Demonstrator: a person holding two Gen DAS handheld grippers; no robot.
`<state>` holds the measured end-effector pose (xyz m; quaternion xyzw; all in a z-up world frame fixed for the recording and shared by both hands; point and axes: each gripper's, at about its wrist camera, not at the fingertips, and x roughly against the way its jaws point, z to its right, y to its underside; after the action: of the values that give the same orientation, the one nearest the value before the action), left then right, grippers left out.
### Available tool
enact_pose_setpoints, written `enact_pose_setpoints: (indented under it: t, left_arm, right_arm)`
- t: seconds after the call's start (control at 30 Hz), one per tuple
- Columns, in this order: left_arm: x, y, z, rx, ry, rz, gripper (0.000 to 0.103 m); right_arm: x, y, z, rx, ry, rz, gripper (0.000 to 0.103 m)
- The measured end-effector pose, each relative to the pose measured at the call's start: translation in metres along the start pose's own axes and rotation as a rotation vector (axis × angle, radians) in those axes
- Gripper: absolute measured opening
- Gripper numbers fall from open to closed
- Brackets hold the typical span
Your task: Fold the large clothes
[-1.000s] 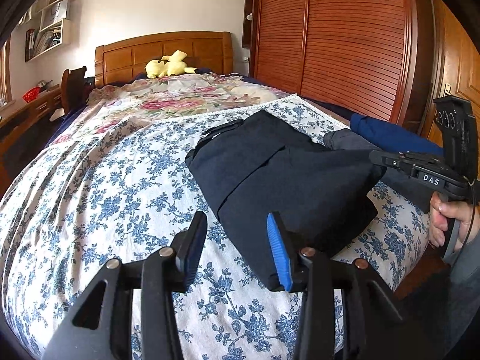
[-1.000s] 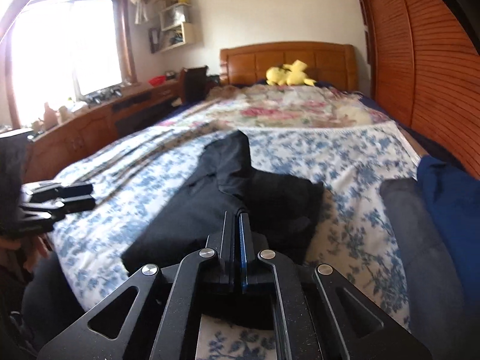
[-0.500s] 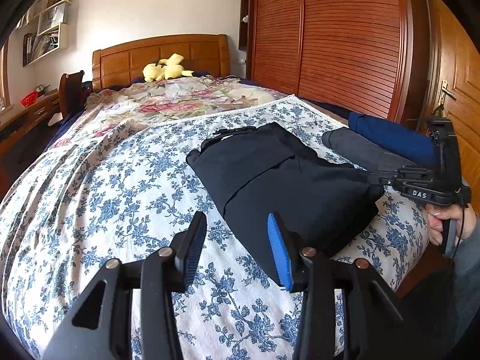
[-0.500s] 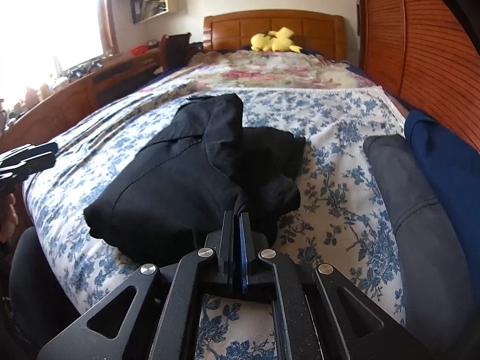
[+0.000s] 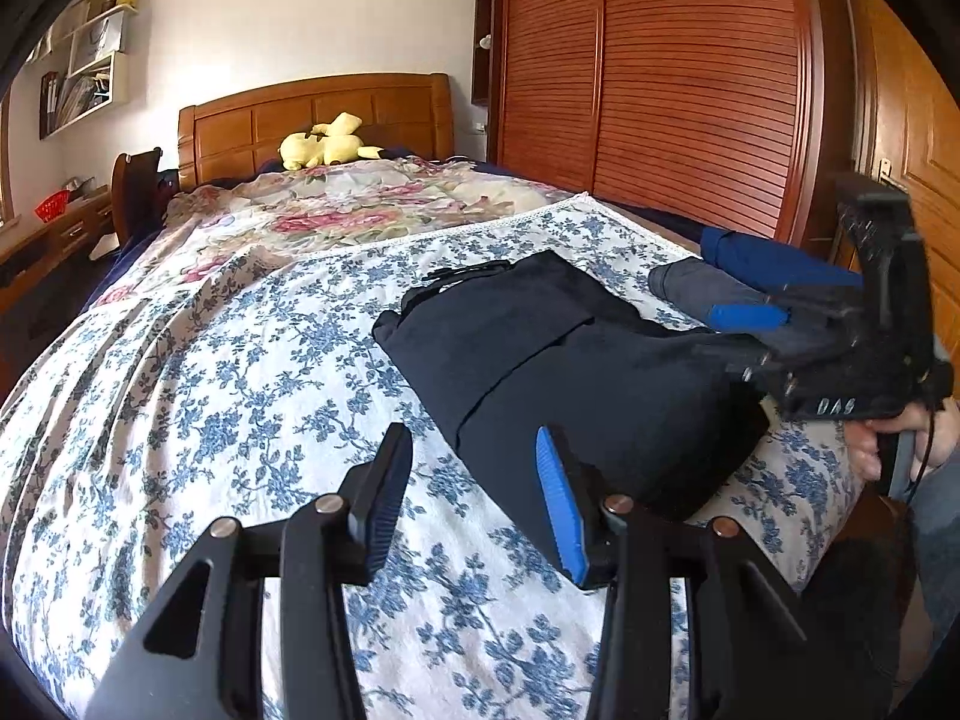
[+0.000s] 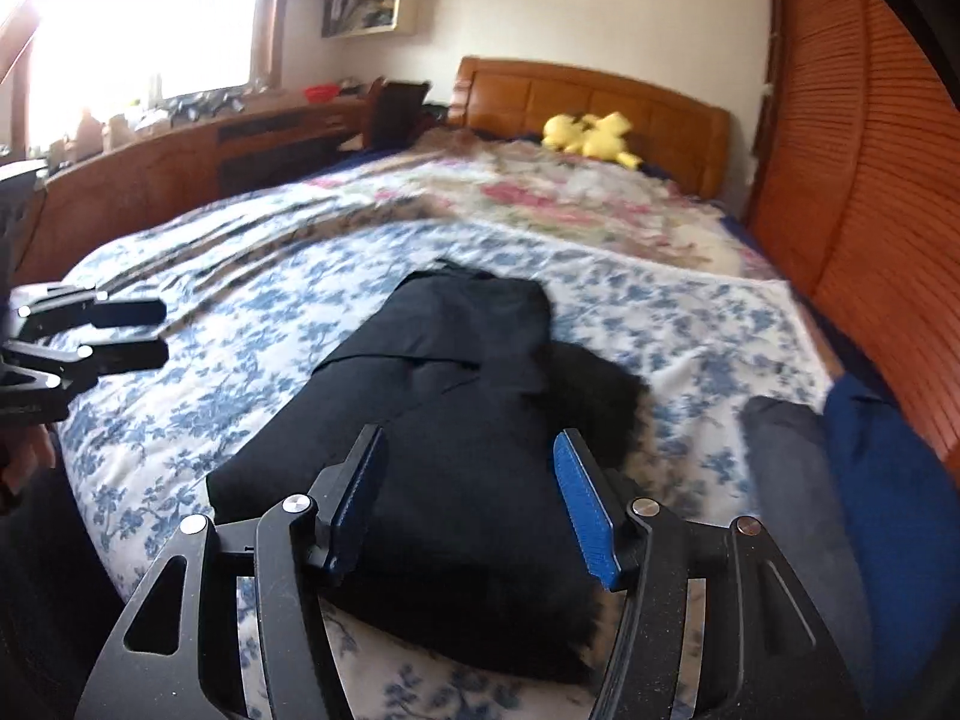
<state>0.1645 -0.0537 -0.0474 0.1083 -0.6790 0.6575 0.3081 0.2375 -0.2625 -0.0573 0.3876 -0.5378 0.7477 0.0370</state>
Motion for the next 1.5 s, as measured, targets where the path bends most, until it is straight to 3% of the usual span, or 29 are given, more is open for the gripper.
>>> enact_pose_setpoints:
  t: [0.33, 0.7, 0.87, 1.13, 1.27, 1.4, 1.5]
  left_arm:
    - [-0.034, 0.0, -0.02, 0.007, 0.023, -0.027, 0.042]
    - [-0.086, -0.021, -0.045, -0.009, 0.069, -0.061, 0.043]
    - [-0.12, -0.039, -0.05, -0.035, 0.073, -0.088, 0.043]
    - [-0.174, -0.051, -0.051, -0.068, 0.054, -0.15, 0.043]
    - [-0.206, -0.054, -0.062, -0.04, 0.038, -0.182, 0.043]
    - [-0.231, -0.058, -0.074, 0.018, 0.049, -0.217, 0.053]
    - [-0.246, -0.058, -0.075, 0.026, 0.074, -0.25, 0.054]
  right_arm:
    - [-0.052, 0.049, 0.014, -0.055, -0.004, -0.193, 0.059]
    - [0.004, 0.061, 0.023, -0.192, 0.149, -0.099, 0.063]
    - [0.0, 0.069, 0.043, -0.255, 0.181, -0.138, 0.068]
    - [-0.029, 0.083, 0.053, -0.336, 0.127, -0.185, 0.071]
    - [-0.036, 0.087, 0.055, -0.365, 0.096, -0.188, 0.072]
    - [-0.042, 0.09, 0.062, -0.405, 0.06, -0.203, 0.077]
    - [-0.043, 0.09, 0.062, -0.409, 0.049, -0.202, 0.077]
